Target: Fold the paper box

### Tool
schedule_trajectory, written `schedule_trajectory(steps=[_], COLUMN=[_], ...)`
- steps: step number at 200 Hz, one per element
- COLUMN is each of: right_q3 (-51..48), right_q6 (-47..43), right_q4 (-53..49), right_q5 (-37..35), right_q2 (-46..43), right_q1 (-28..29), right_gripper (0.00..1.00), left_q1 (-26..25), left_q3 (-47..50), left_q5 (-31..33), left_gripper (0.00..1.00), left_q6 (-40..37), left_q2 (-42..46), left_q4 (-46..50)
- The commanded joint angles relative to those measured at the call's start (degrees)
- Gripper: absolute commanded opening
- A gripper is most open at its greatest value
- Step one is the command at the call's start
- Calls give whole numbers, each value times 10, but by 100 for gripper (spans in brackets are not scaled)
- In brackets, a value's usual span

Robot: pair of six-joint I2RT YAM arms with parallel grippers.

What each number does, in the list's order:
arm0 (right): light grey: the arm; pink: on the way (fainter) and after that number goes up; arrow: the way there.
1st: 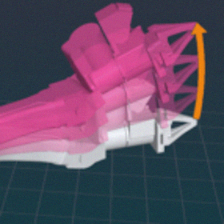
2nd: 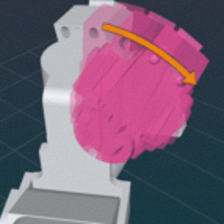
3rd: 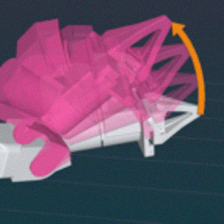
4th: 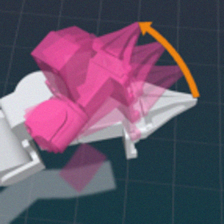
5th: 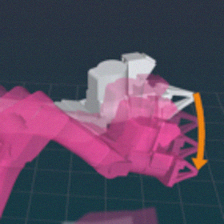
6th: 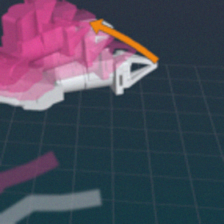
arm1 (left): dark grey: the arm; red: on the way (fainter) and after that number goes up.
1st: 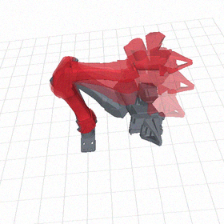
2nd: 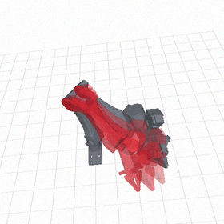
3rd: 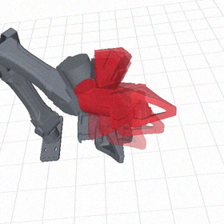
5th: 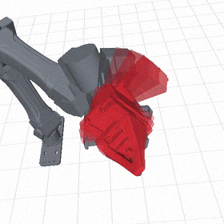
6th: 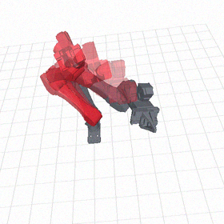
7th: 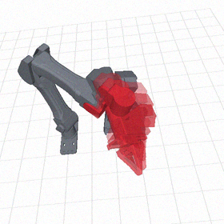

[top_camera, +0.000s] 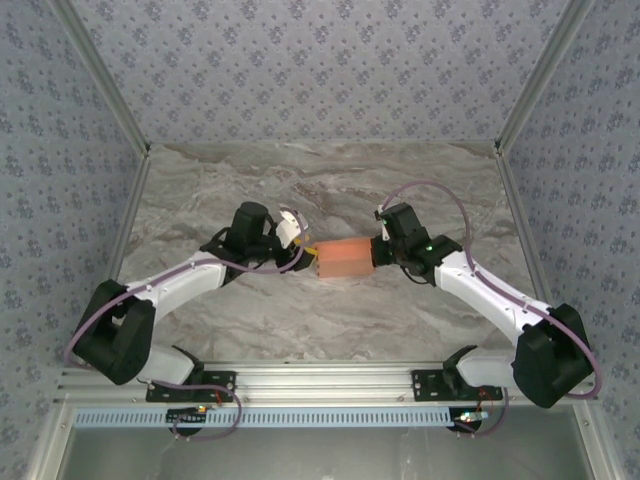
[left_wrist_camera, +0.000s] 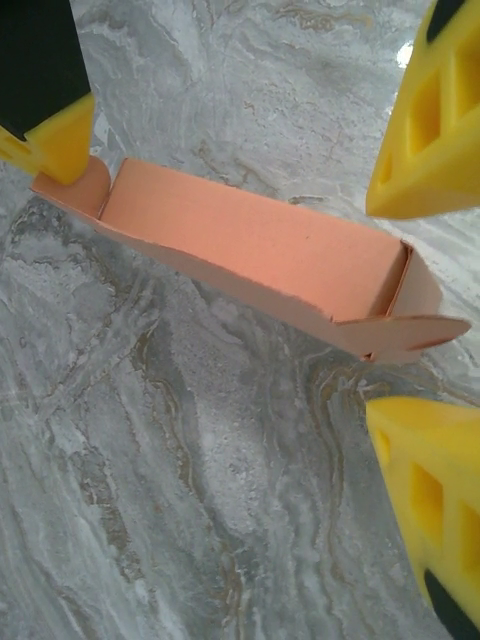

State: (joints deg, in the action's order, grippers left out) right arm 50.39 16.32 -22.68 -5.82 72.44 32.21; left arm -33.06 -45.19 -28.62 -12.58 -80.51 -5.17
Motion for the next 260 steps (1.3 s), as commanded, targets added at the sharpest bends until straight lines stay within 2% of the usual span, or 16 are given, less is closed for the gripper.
schedule_trajectory(steps=[1,19,48,84,124,192,260], right_q3=[-6,-6,-8,-8,-7,-9,-6], right_q6=[5,5,6,9,22,42,49], right_q4=[-12,-13,-12,-10,-5,2,4], right_q5=[-7,-8,-9,-7,4,6,3], right_q2=[-11,-10,-10,-8,-4,4,10], right_q1=[4,4,4,4,4,10,15], right_gripper=[5,5,5,5,5,5,5], left_q1=[-6,-9,-10,-17,-32,-76,-110], left_q3=[-11,-19,-29,-40,-47,-50,-64], left_q5=[13,13,22,31,73,195,242], left_gripper=[43,37,21,11,2,0,0], left_q6=[4,-1,1,14,95,312,385], left_q2=[7,1,-11,-23,-27,-42,-59], left_q4=[38,45,43,40,24,-15,-17])
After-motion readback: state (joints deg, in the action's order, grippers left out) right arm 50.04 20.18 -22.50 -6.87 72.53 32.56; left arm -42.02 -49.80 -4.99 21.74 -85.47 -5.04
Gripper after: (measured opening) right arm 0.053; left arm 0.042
